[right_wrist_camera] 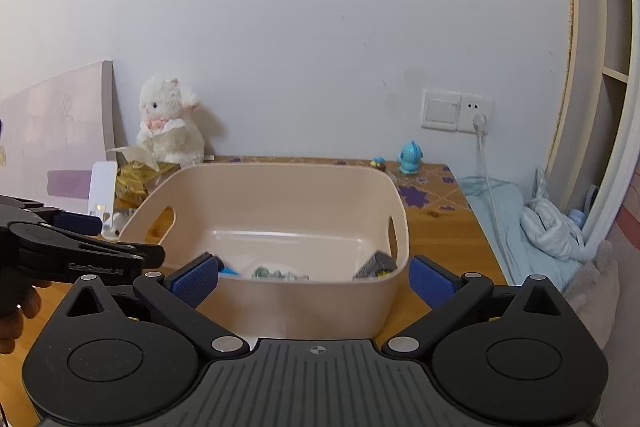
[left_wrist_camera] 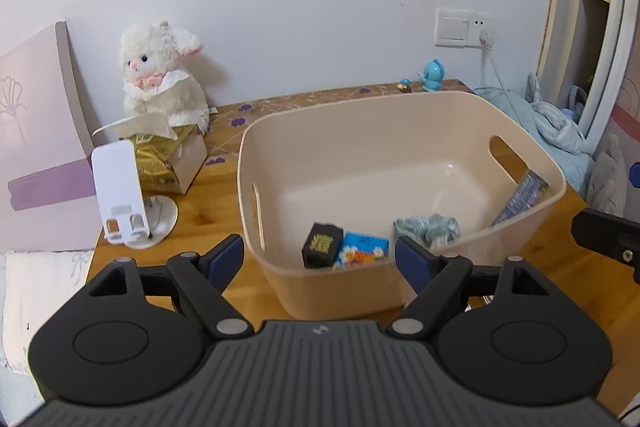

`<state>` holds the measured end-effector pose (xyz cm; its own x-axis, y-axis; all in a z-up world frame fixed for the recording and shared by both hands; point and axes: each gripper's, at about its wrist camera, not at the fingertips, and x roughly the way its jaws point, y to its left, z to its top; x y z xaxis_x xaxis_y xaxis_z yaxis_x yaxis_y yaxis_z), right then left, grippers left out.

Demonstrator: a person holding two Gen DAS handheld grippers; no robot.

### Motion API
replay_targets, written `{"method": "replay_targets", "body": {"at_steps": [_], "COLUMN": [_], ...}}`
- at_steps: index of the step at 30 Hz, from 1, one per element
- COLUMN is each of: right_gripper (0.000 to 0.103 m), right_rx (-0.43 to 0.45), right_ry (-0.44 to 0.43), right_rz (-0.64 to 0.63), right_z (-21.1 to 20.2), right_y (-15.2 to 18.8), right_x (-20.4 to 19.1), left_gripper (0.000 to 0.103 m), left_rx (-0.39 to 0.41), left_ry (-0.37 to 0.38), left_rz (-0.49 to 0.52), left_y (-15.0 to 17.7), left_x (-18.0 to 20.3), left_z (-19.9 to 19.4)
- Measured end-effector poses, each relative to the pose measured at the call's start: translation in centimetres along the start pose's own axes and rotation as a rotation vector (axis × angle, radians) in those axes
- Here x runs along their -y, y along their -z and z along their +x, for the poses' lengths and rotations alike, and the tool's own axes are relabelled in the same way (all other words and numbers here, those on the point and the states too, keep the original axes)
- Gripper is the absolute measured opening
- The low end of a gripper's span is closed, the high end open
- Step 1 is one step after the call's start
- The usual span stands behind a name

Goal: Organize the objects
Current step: 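Move the left tool to the blue-and-white box while the right tool approaches the star box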

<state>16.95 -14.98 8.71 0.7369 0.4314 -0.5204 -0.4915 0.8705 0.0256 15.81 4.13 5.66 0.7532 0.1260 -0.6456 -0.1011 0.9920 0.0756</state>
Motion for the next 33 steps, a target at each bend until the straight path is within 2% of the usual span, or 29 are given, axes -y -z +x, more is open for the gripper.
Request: {"method": "replay_targets", "body": {"at_steps": [12, 23, 33], "right_gripper": [0.103, 0.103, 0.103], "right_rx": [-0.097, -0.233, -0.323], "right_ry": [0.016, 0.016, -0.006], "right_rz": [0.017, 0.020, 0.014], "right_z": [-0.2, 2.7, 5.3], "right_y": [5.1, 9.8, 11.5], "right_x": [0.2, -0.5, -1.2], "left_gripper": [0.084, 0.084, 0.084], "left_rx": [-0.053, -0.140, -0.188], "left_ry": [0.017, 0.031, 0.055], "left_rz": [0.007, -0.013, -0.021], "left_y": [5.2, 8.9, 10.1], "left_x": [0.4, 0.6, 0.9], "left_z": [-1.5, 0.8, 2.5]}}
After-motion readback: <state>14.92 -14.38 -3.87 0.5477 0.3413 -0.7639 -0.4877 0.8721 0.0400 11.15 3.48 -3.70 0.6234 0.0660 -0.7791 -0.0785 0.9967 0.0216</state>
